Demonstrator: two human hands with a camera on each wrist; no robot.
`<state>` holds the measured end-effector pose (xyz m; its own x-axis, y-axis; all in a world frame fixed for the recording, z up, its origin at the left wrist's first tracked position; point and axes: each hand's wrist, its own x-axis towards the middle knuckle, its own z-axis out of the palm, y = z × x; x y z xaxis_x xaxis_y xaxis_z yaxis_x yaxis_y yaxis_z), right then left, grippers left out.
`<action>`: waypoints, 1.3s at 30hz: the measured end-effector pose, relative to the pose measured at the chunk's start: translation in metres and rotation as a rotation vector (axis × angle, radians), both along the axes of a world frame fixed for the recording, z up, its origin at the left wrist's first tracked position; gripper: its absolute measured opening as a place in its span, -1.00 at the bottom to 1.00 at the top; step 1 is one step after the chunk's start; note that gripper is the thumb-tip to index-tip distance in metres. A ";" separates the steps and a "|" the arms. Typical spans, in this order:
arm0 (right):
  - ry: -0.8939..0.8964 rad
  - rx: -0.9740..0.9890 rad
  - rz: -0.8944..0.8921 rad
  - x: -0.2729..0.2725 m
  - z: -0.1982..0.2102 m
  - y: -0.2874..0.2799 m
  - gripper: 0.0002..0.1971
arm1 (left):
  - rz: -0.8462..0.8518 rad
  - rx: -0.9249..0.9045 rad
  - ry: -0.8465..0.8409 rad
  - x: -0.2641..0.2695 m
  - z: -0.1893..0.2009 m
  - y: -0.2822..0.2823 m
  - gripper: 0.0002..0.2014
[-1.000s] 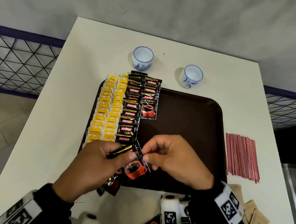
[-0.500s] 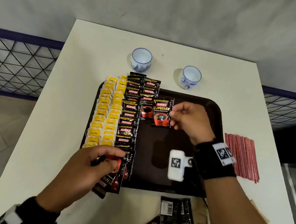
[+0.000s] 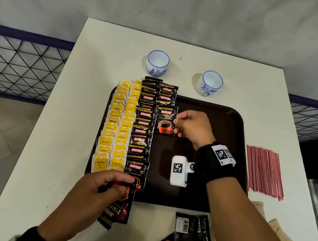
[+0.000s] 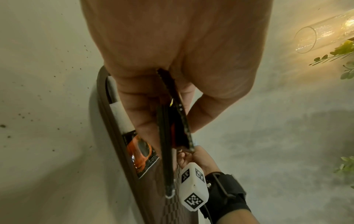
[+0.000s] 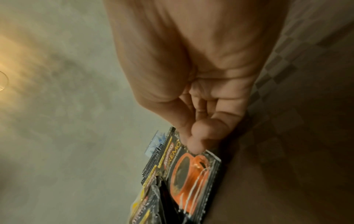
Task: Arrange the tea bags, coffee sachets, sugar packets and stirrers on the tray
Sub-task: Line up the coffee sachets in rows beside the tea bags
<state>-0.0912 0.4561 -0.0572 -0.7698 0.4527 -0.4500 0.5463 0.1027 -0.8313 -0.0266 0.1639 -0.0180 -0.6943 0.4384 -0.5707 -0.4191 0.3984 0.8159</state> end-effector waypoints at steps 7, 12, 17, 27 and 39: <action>-0.012 0.037 -0.014 0.000 -0.002 -0.008 -0.84 | -0.003 0.015 -0.022 0.002 -0.001 0.005 -0.65; -0.048 0.156 -0.004 0.000 -0.005 -0.012 -0.90 | -0.012 0.015 -0.004 0.002 -0.005 0.004 -0.65; -0.037 0.147 -0.054 0.000 -0.006 -0.017 -0.91 | -0.005 0.046 -0.018 0.004 -0.008 0.004 -0.65; 0.061 0.219 -0.061 0.017 0.011 -0.020 -0.91 | 0.087 0.229 -0.060 0.000 -0.002 0.006 -0.46; 0.214 -0.157 0.274 0.119 0.041 -0.076 -0.63 | 0.258 0.191 0.195 0.002 -0.001 0.041 -0.61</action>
